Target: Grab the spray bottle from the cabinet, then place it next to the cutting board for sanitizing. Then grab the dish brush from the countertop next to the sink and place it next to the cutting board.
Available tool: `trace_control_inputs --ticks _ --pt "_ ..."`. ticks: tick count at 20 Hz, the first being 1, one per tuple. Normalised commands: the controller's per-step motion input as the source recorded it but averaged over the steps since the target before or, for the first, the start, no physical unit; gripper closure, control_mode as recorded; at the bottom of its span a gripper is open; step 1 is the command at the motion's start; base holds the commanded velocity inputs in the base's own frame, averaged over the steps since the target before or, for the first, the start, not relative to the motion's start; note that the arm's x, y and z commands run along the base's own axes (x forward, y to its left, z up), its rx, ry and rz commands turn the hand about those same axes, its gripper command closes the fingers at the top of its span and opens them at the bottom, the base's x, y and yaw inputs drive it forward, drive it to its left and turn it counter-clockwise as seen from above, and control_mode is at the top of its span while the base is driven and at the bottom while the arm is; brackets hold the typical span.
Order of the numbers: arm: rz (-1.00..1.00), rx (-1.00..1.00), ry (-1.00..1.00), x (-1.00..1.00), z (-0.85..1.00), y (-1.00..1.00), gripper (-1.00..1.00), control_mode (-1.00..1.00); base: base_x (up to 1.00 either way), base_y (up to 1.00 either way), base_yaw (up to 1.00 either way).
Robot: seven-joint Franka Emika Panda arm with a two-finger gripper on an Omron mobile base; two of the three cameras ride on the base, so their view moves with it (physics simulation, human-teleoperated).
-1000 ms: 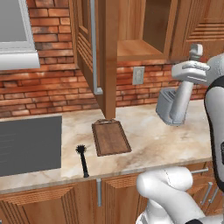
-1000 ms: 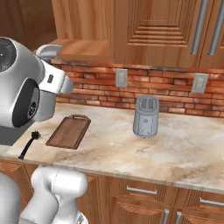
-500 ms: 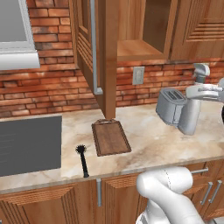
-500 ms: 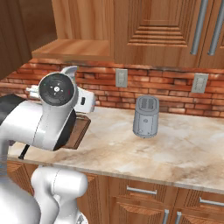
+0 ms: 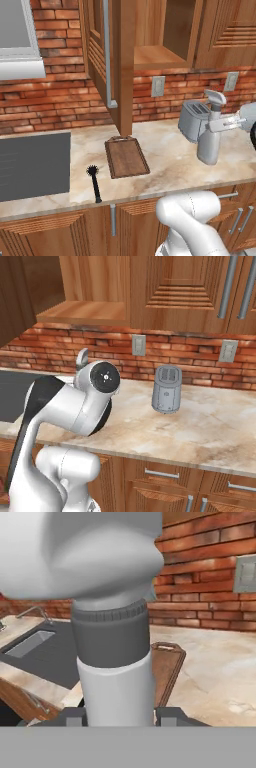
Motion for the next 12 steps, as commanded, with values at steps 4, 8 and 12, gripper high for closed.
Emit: trace_control_inputs --ticks 4,8,12 --pt "0.21 -0.05 -0.02 0.43 -0.41 0.00 1.00 -1.00 0.00 0.00 0.00" --pt "0.15 -0.03 -0.05 0.44 -0.31 0.00 1.00 -1.00 0.00 0.00 0.00" --pt "0.10 -0.04 -0.08 0.43 -0.28 0.00 1.00 -1.00 0.00 0.00 0.00"
